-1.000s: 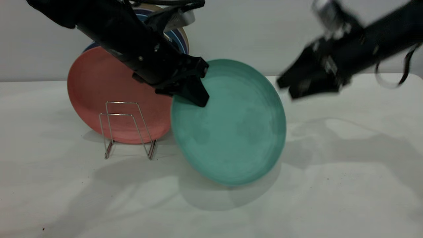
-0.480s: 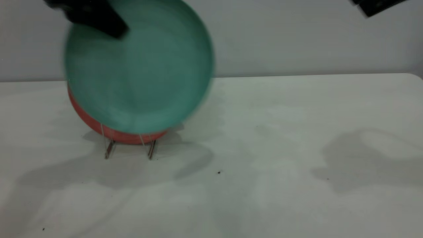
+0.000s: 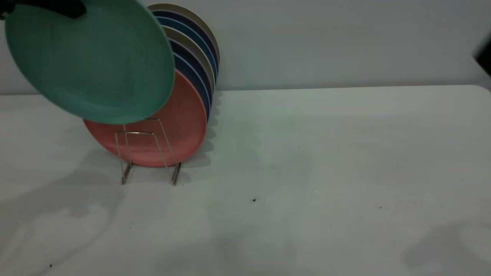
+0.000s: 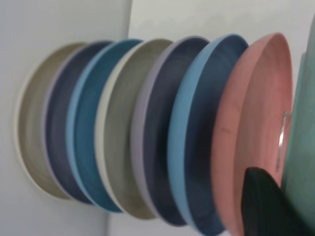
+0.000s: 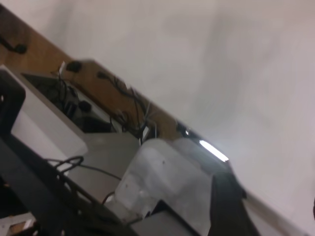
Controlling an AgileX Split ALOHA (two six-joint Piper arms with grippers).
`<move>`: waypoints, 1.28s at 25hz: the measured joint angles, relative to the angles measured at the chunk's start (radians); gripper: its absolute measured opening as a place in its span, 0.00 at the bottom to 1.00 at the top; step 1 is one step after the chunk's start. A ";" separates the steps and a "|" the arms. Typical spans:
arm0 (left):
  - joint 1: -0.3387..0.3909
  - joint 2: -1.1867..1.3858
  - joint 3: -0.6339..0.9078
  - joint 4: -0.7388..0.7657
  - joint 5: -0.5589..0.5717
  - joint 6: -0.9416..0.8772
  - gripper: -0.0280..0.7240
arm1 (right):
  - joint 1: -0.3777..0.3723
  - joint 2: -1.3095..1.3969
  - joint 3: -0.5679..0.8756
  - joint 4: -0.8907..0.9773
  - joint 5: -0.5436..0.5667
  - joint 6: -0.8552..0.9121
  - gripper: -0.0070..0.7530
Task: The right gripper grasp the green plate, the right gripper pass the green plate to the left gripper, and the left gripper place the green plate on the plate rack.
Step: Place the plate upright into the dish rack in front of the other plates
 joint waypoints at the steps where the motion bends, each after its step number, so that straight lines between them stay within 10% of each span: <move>1: 0.000 0.000 0.000 -0.005 -0.002 0.035 0.19 | 0.000 -0.042 0.037 -0.009 0.000 0.013 0.57; 32: 0.000 0.152 0.000 -0.050 -0.047 0.087 0.19 | 0.000 -0.864 0.234 -0.473 0.018 0.431 0.57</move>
